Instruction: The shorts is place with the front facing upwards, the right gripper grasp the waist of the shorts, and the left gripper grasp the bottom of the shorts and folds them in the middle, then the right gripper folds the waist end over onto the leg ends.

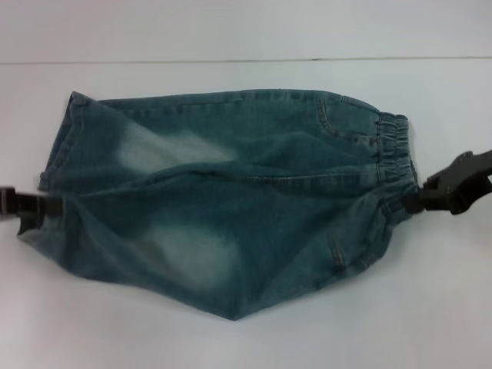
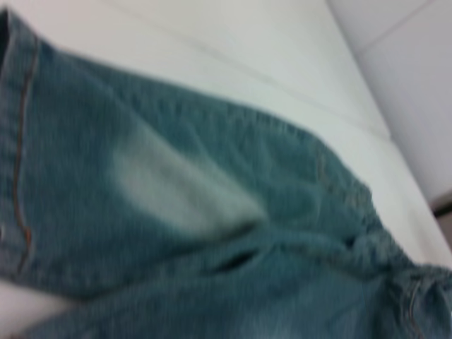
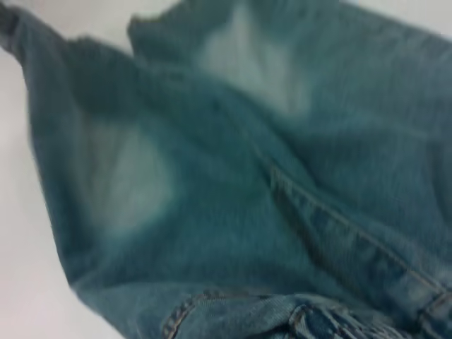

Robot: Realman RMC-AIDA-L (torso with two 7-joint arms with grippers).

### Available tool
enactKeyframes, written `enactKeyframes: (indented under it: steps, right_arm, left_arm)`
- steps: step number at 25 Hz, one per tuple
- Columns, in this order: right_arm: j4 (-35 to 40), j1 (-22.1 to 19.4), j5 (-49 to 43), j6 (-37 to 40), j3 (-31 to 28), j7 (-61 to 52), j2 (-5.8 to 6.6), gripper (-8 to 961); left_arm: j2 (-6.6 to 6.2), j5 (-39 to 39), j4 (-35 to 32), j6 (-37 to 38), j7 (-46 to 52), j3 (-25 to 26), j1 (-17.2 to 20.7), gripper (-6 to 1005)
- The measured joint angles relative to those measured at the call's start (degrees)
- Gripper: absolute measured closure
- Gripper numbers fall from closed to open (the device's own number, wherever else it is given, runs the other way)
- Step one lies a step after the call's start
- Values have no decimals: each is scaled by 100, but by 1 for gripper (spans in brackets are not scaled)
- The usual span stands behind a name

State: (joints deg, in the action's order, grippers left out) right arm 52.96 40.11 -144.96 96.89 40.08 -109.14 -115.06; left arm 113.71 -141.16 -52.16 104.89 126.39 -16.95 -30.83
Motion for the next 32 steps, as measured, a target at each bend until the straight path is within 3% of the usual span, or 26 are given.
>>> enactKeyframes:
  steps: [4,9,14,19,32]
  right_arm:
    - [-112,-36,328,-36,-321,-38,7,911]
    - [-383,-142,735,-63,-783,-79,31,911]
    - [-1002,-217,1145,-493,-990,125,212,911]
    - [-1320,-280,1656,-993,-1051,152,308,911]
    - [-2143,-77,2405,-2759,-1008,560,261,910]
  left_arm:
    - [-104,133,189,-345,97,161,-182,925]
    - [-131,267,362,-877,191,175,-235,922]
    - [-167,391,756,-1587,206,195,-358,918]
    - [-165,592,920,-2279,207,207,-453,914]
    - [-67,1267,1312,-3632,-100,175,-436,904]
